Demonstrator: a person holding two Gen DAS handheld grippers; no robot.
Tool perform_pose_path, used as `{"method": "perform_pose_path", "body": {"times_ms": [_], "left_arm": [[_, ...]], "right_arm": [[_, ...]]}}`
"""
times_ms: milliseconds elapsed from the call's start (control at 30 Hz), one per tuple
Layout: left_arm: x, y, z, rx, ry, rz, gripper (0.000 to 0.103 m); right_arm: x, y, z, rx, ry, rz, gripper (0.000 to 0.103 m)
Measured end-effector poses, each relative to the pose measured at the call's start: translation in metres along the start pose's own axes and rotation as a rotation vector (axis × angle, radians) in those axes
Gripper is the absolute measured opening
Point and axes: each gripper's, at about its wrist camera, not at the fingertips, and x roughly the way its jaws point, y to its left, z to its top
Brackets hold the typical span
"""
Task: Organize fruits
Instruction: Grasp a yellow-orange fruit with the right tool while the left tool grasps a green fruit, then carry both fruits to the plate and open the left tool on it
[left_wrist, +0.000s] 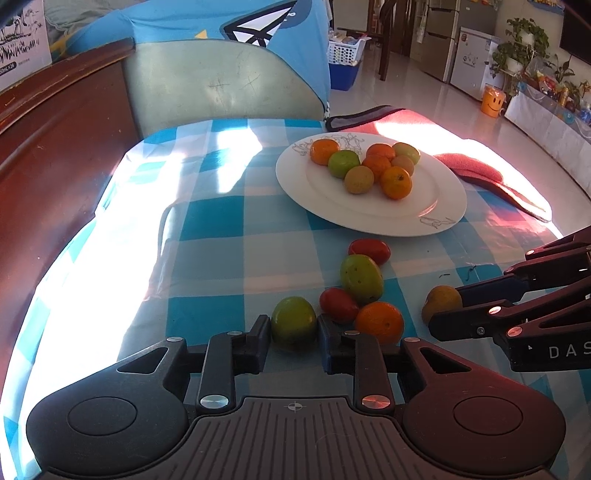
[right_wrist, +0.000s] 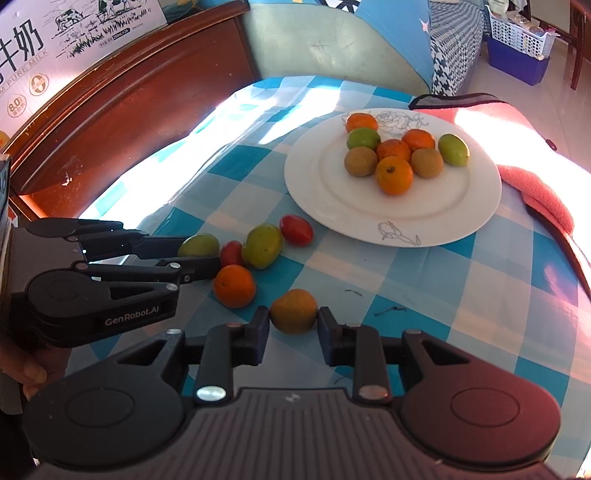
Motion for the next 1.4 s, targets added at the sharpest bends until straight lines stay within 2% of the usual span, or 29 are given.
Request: {"method": "perform_pose_path", "body": {"times_ms": [167, 500, 833, 1167, 1267, 1400], "left_arm": [[-0.003, 0.001, 0.002, -0.016, 0.001, -0.006, 0.024], [-0.02, 0.003, 0.013, -0.041, -0.056, 0.001, 0.024], [-0.034, -0.001, 0.029, -0.071, -0.12, -0.003, 0.024], [-0.04, -0.014, 0.054, -0.07, -0.181, -0.051, 0.024], [-0.036, -0.015, 0.061, -0.087, -0.18, -0.079, 0.024], [-0.027, -0.02, 0.069, -0.076, -0.17, -0.079, 0.024]], "right_arm": [[-0.001, 0.0, 0.0, -0.004, -0.002, 0.001, 0.029], [-0.012, -0.001, 0.006, 0.009, -0.041, 0.016, 0.028], [-0.034, -0.01, 0.02, 0.047, -0.126, 0.013, 0.028], [-0.064, -0.04, 0.041, 0.123, -0.232, -0.025, 0.028], [-0.068, -0.052, 0.048, 0.153, -0.243, -0.033, 0.028], [-0.064, -0.065, 0.053, 0.19, -0.235, -0.05, 0.029]]}}
